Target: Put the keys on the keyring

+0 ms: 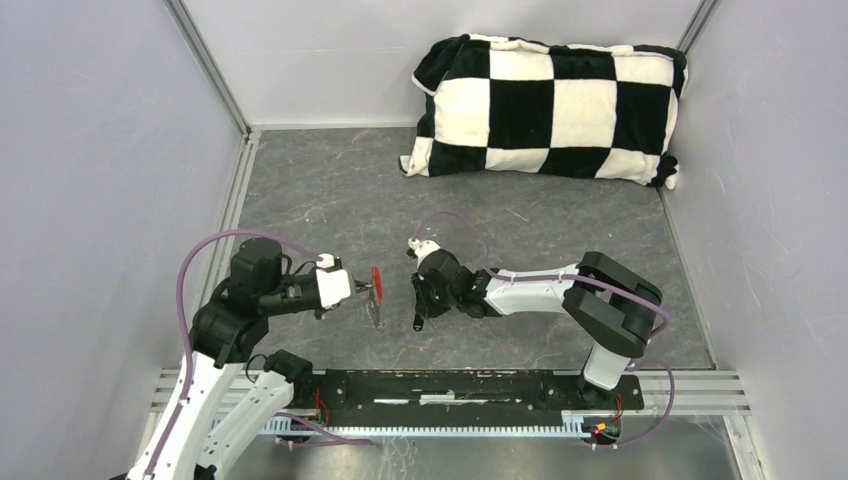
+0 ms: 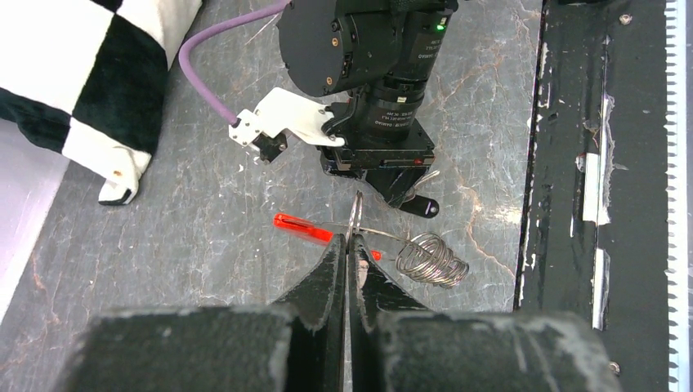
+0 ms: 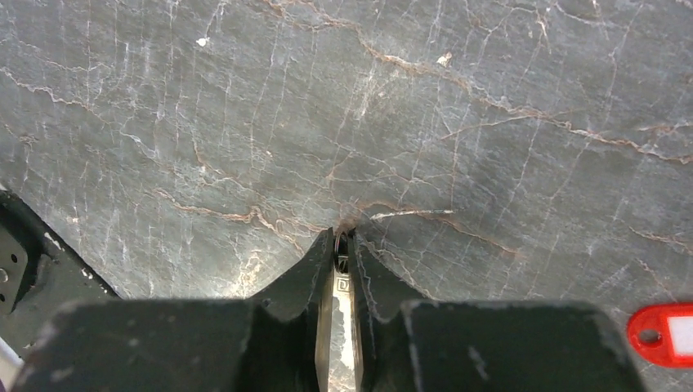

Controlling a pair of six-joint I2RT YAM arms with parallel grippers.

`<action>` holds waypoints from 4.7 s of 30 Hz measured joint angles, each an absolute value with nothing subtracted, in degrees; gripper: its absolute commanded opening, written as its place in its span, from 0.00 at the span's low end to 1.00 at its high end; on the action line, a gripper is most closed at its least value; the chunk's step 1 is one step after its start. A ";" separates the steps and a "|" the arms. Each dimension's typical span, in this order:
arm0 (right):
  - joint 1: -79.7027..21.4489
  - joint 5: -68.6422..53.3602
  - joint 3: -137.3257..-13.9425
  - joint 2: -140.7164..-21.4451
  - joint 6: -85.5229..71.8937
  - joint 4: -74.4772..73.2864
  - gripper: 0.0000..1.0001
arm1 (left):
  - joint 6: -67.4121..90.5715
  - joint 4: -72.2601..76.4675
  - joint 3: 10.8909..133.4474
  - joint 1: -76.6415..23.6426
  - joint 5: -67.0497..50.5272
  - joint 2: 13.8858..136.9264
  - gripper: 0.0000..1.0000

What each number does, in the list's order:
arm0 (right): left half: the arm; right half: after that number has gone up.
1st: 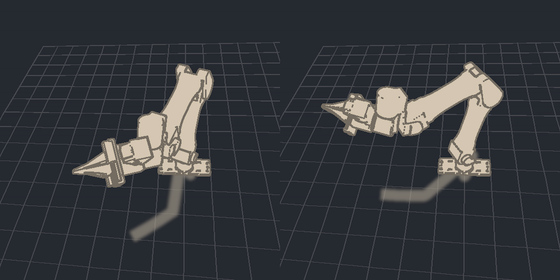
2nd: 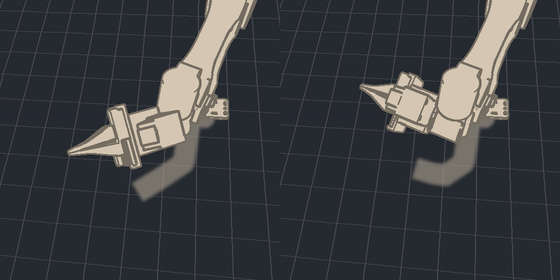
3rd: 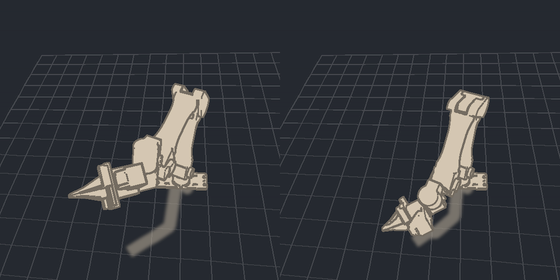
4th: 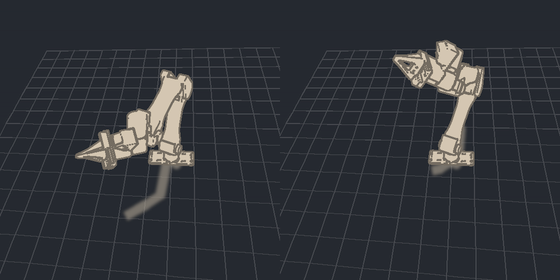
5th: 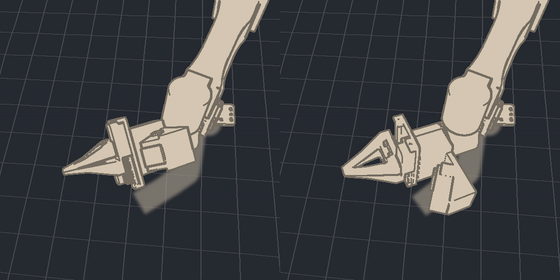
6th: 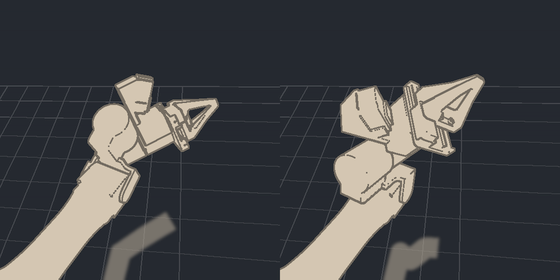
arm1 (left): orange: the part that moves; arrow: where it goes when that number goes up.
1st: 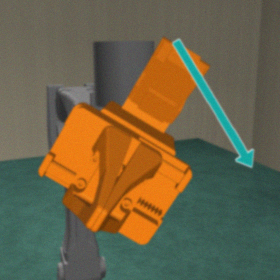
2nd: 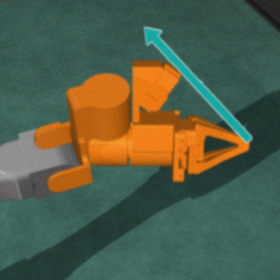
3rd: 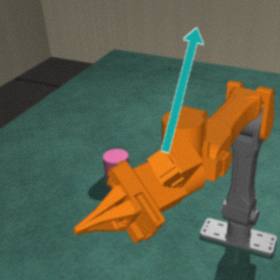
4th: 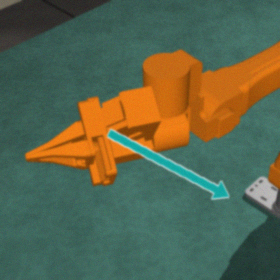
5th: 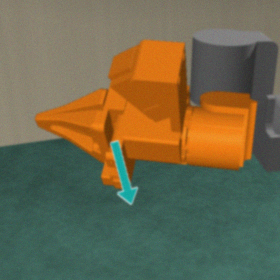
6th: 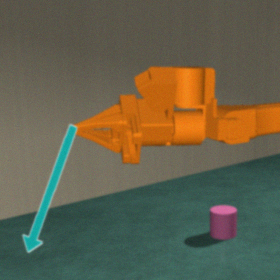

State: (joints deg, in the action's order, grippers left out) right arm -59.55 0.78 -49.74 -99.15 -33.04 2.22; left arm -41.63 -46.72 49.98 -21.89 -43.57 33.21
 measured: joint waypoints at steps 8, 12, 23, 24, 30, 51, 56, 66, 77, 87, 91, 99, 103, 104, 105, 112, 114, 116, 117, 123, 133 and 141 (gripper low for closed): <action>-60.18 2.72 -49.91 -99.29 -31.55 2.04 0.09 | -42.17 -47.16 49.98 -21.89 -43.57 32.84 0.02; -60.36 3.36 -49.91 -99.02 -30.63 1.83 0.23 | -42.44 -47.27 49.98 -21.89 -43.57 32.84 0.02; -60.38 3.46 -48.42 -96.05 -28.97 0.32 0.23 | -42.92 -47.48 49.98 -21.89 -43.57 32.95 0.02; -60.38 3.46 -48.25 -96.05 -28.99 0.32 0.23 | -42.94 -47.48 49.98 -21.89 -43.57 32.97 0.02; -60.38 3.09 -47.88 -96.05 -29.02 0.32 0.20 | -42.94 -47.48 49.98 -21.89 -43.57 32.97 0.02; -60.66 2.68 -48.36 -97.25 -29.08 1.85 0.02 | -42.96 -47.51 49.98 -21.89 -43.46 32.86 0.02; -60.97 3.81 -48.36 -97.23 -28.10 2.02 0.00 | -42.96 -47.51 49.98 -21.89 -43.46 32.86 0.02; -61.19 4.01 -42.46 -81.78 -20.21 3.70 0.00 | -40.75 -47.00 49.74 -21.89 -43.18 33.21 0.02; -63.46 -6.52 -42.74 -64.86 -15.09 6.52 0.00 | -32.58 -44.25 48.12 -21.89 -41.04 33.54 0.02; -69.43 -3.25 -55.64 -69.52 -8.21 1.87 0.00 | -27.70 -44.01 48.12 -21.89 -38.72 36.62 0.02; -71.20 0.05 -58.52 -71.88 -6.59 1.32 0.00 | -26.63 -44.05 48.14 -21.89 -37.52 37.93 0.02; -73.12 5.28 -61.58 -76.29 -5.08 -0.84 0.00 | -25.76 -44.07 48.42 -21.89 -36.25 38.37 0.02; -73.47 6.74 -61.82 -76.84 -5.04 -0.97 0.00 | -25.74 -44.10 48.69 -21.89 -36.16 38.35 0.02; -73.49 6.94 -61.87 -76.99 -5.04 -0.93 0.00 | -25.74 -44.07 48.73 -21.89 -36.16 38.35 0.02; -73.56 7.25 -61.93 -77.14 -5.06 -0.89 0.00 | -25.74 -44.10 48.75 -21.89 -36.14 38.35 0.02; -74.41 9.19 -62.85 -79.18 -5.13 1.02 0.00 | -25.74 -44.10 48.80 -21.89 -36.05 38.30 0.02; -74.67 9.63 -62.98 -79.64 -5.26 1.76 0.00 | -25.74 -44.10 48.80 -21.89 -36.03 38.30 0.02; -74.96 10.24 -63.00 -79.99 -5.32 2.46 0.00 | -25.74 -44.14 48.80 -21.89 -36.01 38.28 0.02; -75.07 10.57 -63.00 -80.07 -5.41 2.70 0.00 | -25.74 -44.18 48.80 -21.89 -36.01 38.20 0.02; -75.68 12.40 -63.00 -80.34 -5.98 3.99 0.00 | -25.74 -44.21 48.80 -21.89 -35.99 37.98 0.02; -76.25 15.33 -63.92 -81.67 -6.20 4.23 0.00 | -25.76 -44.25 48.80 -21.89 -35.92 37.65 0.02; -76.51 16.23 -63.96 -81.93 -6.59 4.25 0.00 | -25.78 -44.36 48.80 -21.89 -35.62 37.45 0.02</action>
